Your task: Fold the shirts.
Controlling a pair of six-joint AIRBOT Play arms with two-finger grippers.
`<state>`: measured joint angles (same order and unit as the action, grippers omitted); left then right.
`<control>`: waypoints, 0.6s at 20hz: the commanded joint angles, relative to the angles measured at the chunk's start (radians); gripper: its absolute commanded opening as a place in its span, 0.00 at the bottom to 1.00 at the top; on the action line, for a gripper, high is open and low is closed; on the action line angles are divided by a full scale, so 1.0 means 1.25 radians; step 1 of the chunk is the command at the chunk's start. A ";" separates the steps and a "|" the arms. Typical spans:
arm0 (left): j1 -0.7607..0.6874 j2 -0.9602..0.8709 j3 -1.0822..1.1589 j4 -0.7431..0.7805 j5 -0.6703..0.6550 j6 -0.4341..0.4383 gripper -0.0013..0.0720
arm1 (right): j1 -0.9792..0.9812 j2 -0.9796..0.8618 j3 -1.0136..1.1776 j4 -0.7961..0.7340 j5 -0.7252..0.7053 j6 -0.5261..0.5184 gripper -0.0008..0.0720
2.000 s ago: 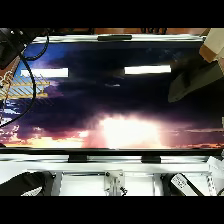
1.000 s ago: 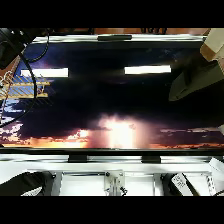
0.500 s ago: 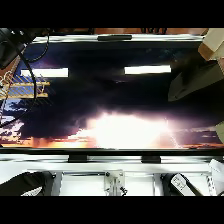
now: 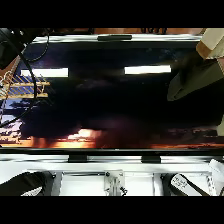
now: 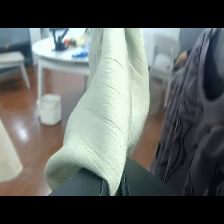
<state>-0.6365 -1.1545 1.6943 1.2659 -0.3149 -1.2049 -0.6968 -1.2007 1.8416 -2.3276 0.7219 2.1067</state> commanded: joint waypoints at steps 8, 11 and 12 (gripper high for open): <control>0.001 -0.001 0.000 0.000 -0.001 0.000 0.89 | -0.142 -0.014 0.000 -0.029 -0.046 0.036 0.07; 0.000 -0.001 0.000 0.000 -0.001 0.000 0.89 | -0.170 -0.014 0.000 -0.003 -0.036 0.038 0.07; 0.000 -0.001 0.000 0.000 -0.001 0.000 0.89 | -0.171 -0.014 0.000 0.002 -0.023 0.037 0.07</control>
<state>-0.6369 -1.1545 1.6943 1.2659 -0.3157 -1.2053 -0.8822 -1.2179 1.8416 -2.3543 0.6720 2.1517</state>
